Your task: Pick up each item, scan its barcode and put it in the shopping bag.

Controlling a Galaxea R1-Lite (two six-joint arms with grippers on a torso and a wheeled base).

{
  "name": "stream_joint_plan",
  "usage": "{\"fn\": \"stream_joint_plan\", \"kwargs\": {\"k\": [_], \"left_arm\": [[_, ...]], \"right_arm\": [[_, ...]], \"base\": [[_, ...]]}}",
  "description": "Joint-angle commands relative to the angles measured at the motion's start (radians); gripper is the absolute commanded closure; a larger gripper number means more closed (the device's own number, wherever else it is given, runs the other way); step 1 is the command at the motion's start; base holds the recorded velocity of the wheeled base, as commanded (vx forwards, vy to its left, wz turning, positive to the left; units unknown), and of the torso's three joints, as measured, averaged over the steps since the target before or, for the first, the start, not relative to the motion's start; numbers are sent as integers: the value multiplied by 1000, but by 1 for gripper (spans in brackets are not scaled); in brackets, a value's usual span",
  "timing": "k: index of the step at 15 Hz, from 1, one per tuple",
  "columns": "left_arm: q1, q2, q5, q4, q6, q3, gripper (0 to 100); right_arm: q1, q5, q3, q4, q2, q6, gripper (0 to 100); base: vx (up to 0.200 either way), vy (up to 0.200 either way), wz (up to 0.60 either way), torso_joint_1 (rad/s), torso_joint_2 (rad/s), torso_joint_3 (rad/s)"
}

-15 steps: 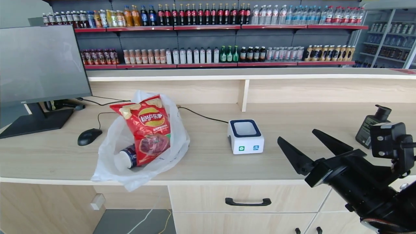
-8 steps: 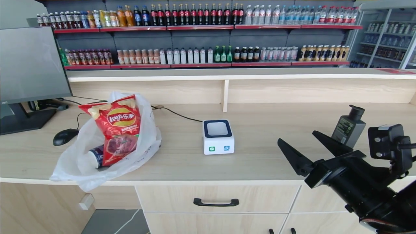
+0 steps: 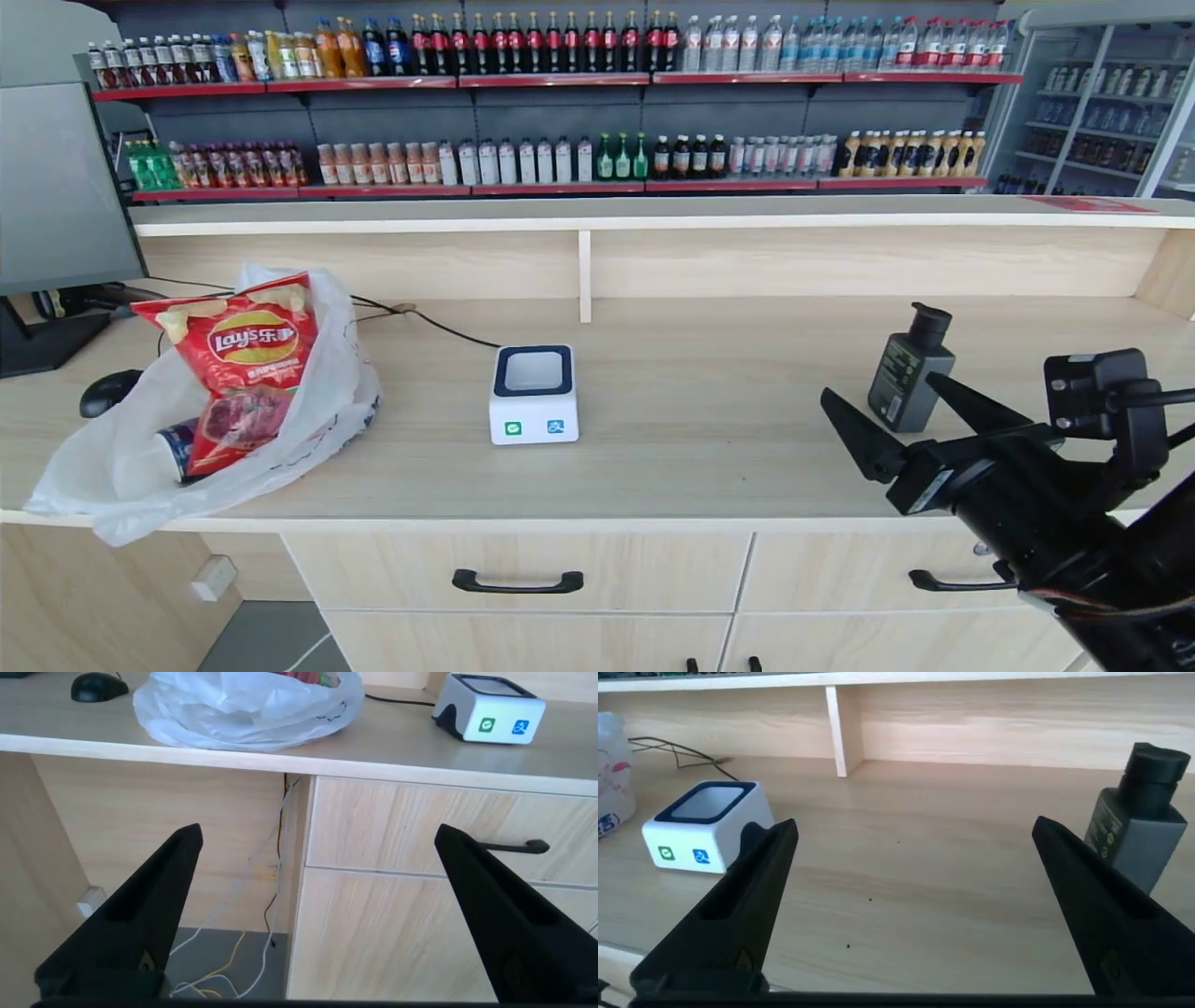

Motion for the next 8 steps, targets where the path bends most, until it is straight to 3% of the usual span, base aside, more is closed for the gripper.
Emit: {"fn": "stream_joint_plan", "kwargs": {"k": [1, 3, 8], "left_arm": [[0, 0, 0, 0, -2, 0, 0], [0, 0, 0, 0, -2, 0, 0], [0, 0, 2, 0, -3, 0, 0]], "right_arm": [[-26, 0, 2, -1, 43, -3, 0], [-46, 2, 4, -1, 58, -3, 0], [-101, 2, 5, -1, 121, -3, 0]], "base": [[0, -200, 0, -2, 7, 2], [0, -200, 0, 2, 7, 2], [0, 0, 0, 0, 0, 0]]}}
